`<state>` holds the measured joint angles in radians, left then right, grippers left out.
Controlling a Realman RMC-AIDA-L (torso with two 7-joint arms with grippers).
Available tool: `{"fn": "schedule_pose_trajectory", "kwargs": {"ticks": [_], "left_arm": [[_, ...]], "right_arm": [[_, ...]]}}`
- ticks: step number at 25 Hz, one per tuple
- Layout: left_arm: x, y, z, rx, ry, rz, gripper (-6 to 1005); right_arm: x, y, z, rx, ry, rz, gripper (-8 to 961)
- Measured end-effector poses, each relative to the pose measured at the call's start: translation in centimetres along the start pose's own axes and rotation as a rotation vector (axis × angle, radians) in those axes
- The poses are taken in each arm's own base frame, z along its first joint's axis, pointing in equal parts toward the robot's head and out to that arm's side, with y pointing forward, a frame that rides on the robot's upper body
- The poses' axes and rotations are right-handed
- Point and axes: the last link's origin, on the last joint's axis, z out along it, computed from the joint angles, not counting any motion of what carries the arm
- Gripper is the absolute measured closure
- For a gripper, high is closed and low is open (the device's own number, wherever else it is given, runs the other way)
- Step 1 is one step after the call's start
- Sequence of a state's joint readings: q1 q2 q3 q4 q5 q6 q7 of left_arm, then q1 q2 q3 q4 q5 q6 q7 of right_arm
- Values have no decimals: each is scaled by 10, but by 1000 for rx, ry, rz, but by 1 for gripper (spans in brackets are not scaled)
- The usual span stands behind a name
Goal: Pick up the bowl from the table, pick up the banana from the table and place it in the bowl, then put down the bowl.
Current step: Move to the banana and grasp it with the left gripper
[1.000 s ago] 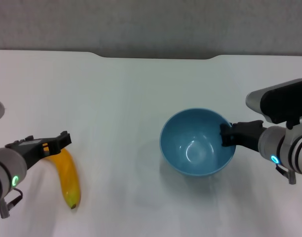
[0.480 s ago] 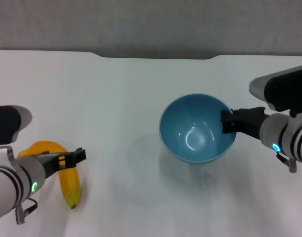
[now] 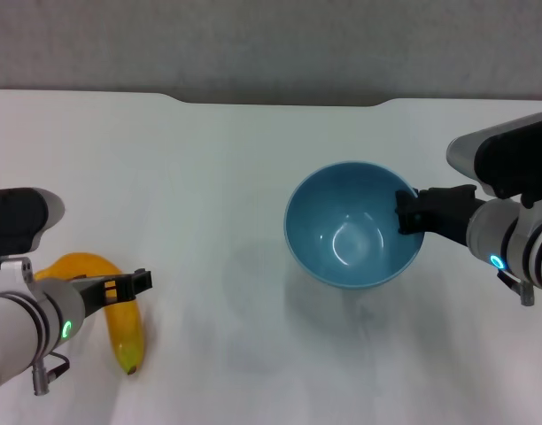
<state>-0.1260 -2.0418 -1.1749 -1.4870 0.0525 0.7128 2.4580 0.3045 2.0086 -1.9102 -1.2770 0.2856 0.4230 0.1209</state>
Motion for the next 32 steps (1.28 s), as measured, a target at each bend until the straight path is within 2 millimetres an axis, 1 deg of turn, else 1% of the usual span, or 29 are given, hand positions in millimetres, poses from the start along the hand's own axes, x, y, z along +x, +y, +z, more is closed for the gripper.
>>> {"fn": "schedule_pose_trajectory", "kwargs": {"ticks": [8, 12, 18, 27, 32], "left_arm": [[2, 0, 9, -7, 7, -14, 138], [1, 3, 13, -24, 17, -21, 137], [0, 4, 16, -32, 19, -24, 137], [-4, -4, 28, -6, 0, -43, 136], [-6, -12, 34, 11, -2, -64, 136]], "right_arm": [[1, 0, -7, 5, -19, 1, 909], [1, 4, -9, 0, -25, -12, 909], [10, 10, -11, -15, -10, -11, 909], [8, 22, -13, -39, -27, -56, 909], [7, 24, -13, -40, -30, -66, 909]]}}
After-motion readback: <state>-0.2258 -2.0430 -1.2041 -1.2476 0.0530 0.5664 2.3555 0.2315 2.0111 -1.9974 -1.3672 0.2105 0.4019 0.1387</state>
